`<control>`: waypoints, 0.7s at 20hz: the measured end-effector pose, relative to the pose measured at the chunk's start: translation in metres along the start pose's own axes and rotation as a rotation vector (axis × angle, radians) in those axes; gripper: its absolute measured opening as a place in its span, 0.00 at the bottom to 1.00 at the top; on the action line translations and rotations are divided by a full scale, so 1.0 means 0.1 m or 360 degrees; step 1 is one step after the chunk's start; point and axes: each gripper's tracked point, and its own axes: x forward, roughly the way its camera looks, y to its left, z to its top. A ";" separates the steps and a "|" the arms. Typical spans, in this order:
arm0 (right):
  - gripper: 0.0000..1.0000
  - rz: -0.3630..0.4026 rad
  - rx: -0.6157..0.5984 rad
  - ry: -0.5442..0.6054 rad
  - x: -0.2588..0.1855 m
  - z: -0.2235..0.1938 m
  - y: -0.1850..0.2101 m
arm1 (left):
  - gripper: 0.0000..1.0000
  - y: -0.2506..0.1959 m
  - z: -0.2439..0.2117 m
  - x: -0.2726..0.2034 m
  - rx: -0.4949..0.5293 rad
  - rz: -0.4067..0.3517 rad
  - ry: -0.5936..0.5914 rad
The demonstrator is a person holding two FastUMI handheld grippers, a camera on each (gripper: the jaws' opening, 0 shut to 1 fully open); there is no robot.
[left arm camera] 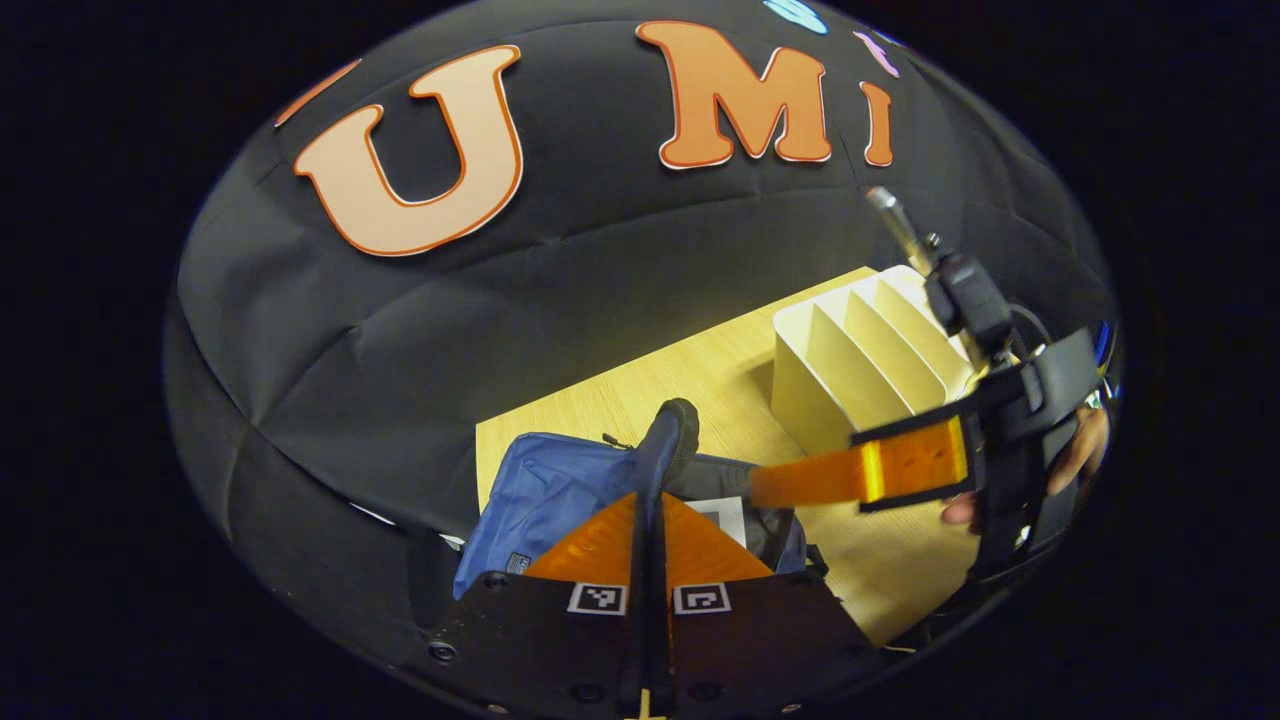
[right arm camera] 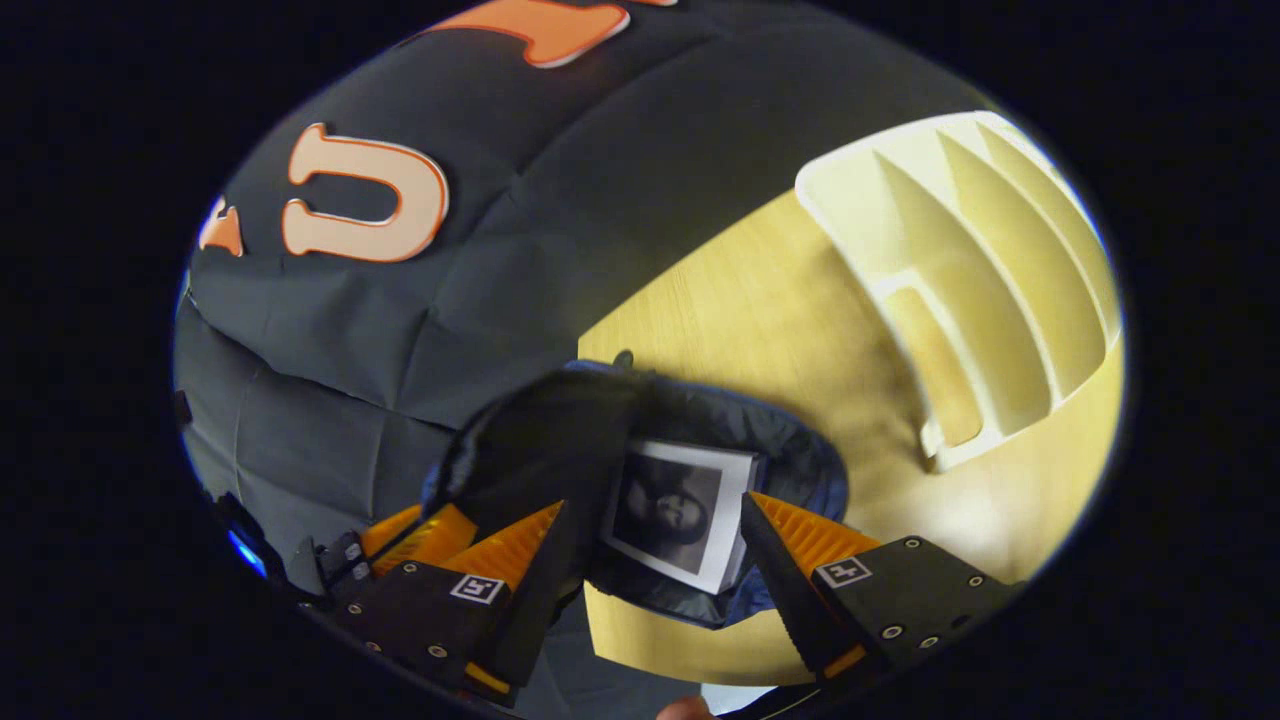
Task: Open the schoolbag, grab two books from the bookshelf and put them into the schoolbag.
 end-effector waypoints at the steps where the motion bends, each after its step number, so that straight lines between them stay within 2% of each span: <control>1: 0.97 -0.0025 -0.0045 -0.0066 -0.13 0.14 -0.08 | 0.04 -0.02 -0.01 0.01 -0.0009 0.0011 0.0001; 4: 0.97 -0.0115 -0.0122 -0.0199 -0.55 0.52 -0.33 | 0.06 -0.17 -0.02 0.00 -0.0038 0.0004 0.0003; 8: 0.97 -0.0176 -0.0219 -0.0393 -1.02 0.99 -0.61 | 0.14 -0.38 0.04 -0.04 -0.0079 -0.0024 -0.0030; 9: 0.97 -0.0160 -0.0229 -0.0367 -1.11 1.01 -0.63 | 0.36 -0.43 0.08 -0.04 -0.0084 -0.0026 -0.0046; 13: 0.97 -0.0196 -0.0348 -0.0526 -1.49 1.38 -0.77 | 0.94 -0.68 0.30 -0.11 -0.0091 -0.0012 -0.0113; 14: 0.97 -0.0208 -0.0388 -0.0571 -1.57 1.45 -0.78 | 0.95 -0.76 0.37 -0.14 -0.0087 -0.0013 -0.0133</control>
